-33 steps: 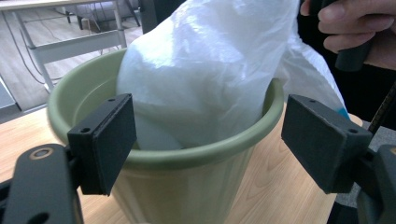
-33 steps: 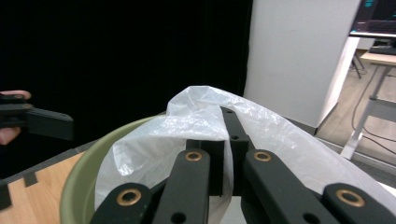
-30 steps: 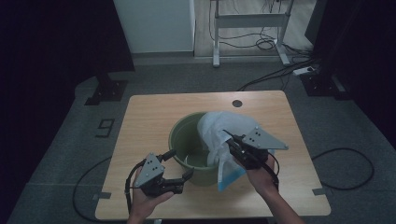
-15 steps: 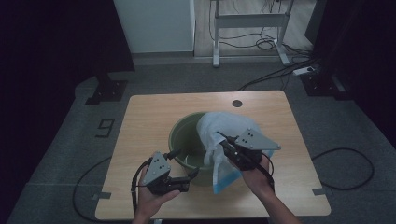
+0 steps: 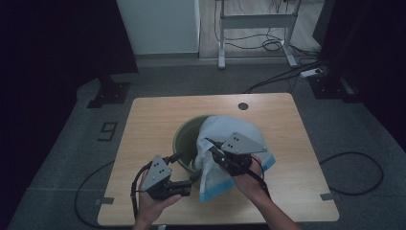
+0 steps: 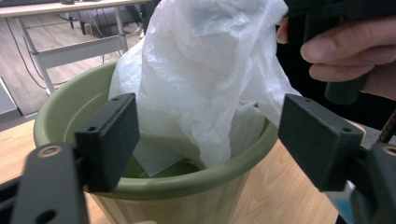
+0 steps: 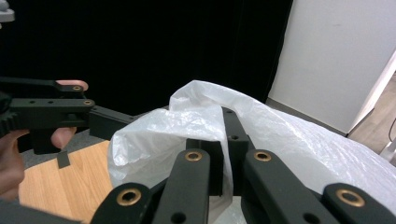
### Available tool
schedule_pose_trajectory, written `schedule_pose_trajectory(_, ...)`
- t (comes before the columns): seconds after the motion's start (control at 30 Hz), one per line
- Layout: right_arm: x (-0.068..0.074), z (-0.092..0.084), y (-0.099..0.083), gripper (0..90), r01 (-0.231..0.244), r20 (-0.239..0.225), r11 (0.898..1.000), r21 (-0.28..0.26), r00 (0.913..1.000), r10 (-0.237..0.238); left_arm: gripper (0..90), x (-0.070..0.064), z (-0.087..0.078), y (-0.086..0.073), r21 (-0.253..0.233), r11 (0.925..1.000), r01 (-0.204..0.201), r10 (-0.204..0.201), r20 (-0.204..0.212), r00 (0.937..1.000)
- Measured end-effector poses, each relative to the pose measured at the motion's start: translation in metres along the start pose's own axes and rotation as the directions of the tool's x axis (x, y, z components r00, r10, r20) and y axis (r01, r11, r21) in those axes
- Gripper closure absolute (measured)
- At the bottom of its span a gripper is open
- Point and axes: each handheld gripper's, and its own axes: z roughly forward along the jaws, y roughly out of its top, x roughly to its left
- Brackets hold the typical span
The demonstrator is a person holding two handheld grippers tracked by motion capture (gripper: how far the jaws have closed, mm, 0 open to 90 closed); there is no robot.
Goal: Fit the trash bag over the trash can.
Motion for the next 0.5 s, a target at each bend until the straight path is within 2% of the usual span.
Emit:
schedule_pose_trajectory(0.13,-0.001,-0.003,-0.003,88.8,-0.008,-0.004,1.000,0.002,1.0000,0.008,33.1,0.001,0.006,0.001,-0.003,1.0000,0.007,-0.007,-0.003,1.0000)
schedule_pose_trajectory(0.23,-0.005,-0.004,-0.007,88.7,-0.017,-0.006,1.000,0.003,0.9998,0.017,45.0,0.000,0.011,0.002,-0.002,1.0000,0.006,-0.006,-0.005,1.0000)
schedule_pose_trajectory(0.27,-0.005,-0.004,-0.007,88.7,-0.017,-0.006,1.000,0.003,0.9998,0.017,45.0,-0.001,0.012,0.002,0.000,1.0000,0.007,-0.007,-0.002,1.0000)
schedule_pose_trajectory(0.3,-0.006,-0.005,-0.008,88.7,-0.021,-0.006,1.000,0.006,0.9998,0.021,51.7,-0.001,0.013,0.003,0.002,1.0000,0.004,-0.004,0.006,1.0000)
schedule_pose_trajectory(0.33,-0.006,-0.005,-0.008,88.7,-0.021,-0.006,1.000,0.006,0.9998,0.021,51.7,-0.002,0.015,0.003,0.005,1.0000,0.003,-0.003,0.008,1.0000)
schedule_pose_trajectory(0.37,-0.007,-0.006,-0.008,88.7,-0.022,-0.007,1.000,0.004,0.9997,0.022,58.0,-0.002,0.017,0.003,0.014,0.9999,0.000,0.000,0.002,1.0000)
schedule_pose_trajectory(0.4,-0.007,-0.006,-0.008,88.7,-0.022,-0.007,1.000,0.004,0.9997,0.022,60.5,-0.002,0.017,0.003,0.014,0.9999,0.000,0.000,0.002,1.0000)
schedule_pose_trajectory(0.43,-0.007,-0.008,-0.008,88.1,-0.025,-0.009,1.000,0.001,0.9997,0.025,65.4,-0.002,0.019,0.003,0.019,0.9998,0.003,-0.003,0.012,0.9999)
schedule_pose_trajectory(0.47,-0.007,-0.008,-0.008,88.1,-0.025,-0.009,1.000,0.001,0.9997,0.025,65.4,-0.002,0.020,0.003,0.024,0.9997,0.004,-0.004,0.025,0.9997)
schedule_pose_trajectory(0.5,-0.008,-0.009,-0.008,87.2,-0.028,-0.011,1.000,0.002,0.9996,0.028,69.1,-0.002,0.021,0.004,0.030,0.9995,0.011,-0.012,0.028,0.9995)
